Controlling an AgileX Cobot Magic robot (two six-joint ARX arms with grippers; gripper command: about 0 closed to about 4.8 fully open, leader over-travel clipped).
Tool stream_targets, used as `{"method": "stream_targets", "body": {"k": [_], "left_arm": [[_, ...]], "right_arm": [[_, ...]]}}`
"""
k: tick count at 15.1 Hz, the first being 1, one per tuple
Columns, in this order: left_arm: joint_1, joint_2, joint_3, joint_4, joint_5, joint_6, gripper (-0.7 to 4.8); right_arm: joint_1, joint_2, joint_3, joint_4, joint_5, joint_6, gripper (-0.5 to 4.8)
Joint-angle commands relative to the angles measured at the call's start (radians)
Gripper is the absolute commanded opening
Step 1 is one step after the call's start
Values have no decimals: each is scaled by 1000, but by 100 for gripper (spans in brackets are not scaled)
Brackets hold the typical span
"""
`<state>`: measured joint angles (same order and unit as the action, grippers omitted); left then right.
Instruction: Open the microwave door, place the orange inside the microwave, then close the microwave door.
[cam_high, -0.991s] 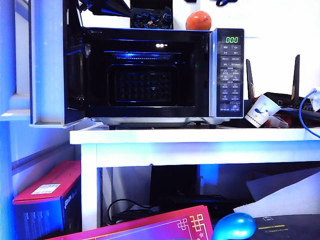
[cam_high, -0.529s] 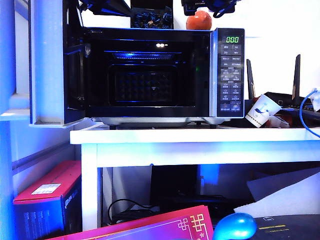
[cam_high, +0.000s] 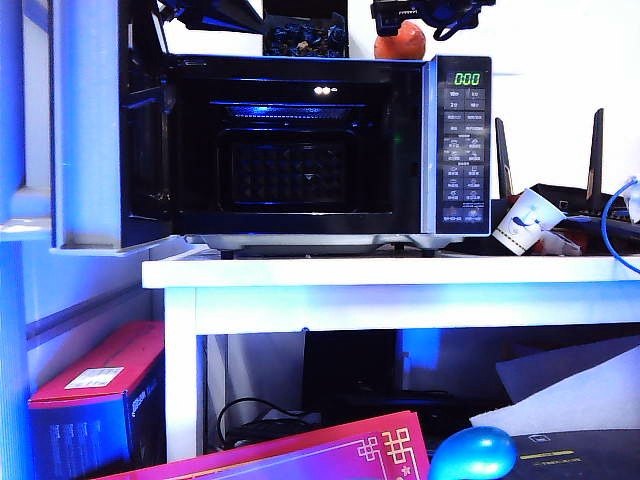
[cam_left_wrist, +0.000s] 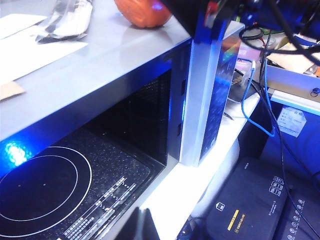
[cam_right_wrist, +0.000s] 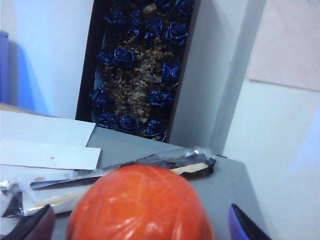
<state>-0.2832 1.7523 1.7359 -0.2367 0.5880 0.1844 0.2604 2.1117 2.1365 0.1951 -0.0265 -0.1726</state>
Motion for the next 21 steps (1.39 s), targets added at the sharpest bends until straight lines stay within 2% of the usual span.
{"method": "stream_targets", "body": {"k": [1, 4, 12, 13, 14, 16, 18, 21], "left_arm": [[0, 4, -2, -16, 3, 3, -5], [0, 4, -2, -17, 3, 3, -5], [0, 4, -2, -18, 4, 3, -5], [0, 4, -2, -18, 3, 3, -5], [0, 4, -2, -18, 3, 3, -5], [0, 4, -2, -17, 3, 3, -5], [0, 4, -2, -17, 3, 3, -5], [0, 4, -2, -17, 3, 3, -5]], "right_arm": [[-2, 35, 108, -45, -29, -28, 479], [-1, 98, 227, -110, -37, -26, 479], [-8, 146, 238, -103, -11, -22, 479], [-11, 153, 238, -109, -10, -13, 449], [-12, 153, 238, -127, -10, -13, 333], [-12, 153, 238, -144, -10, -14, 315], [-12, 153, 238, -150, -20, -14, 266], [-11, 153, 238, -153, -13, -14, 261]]}}
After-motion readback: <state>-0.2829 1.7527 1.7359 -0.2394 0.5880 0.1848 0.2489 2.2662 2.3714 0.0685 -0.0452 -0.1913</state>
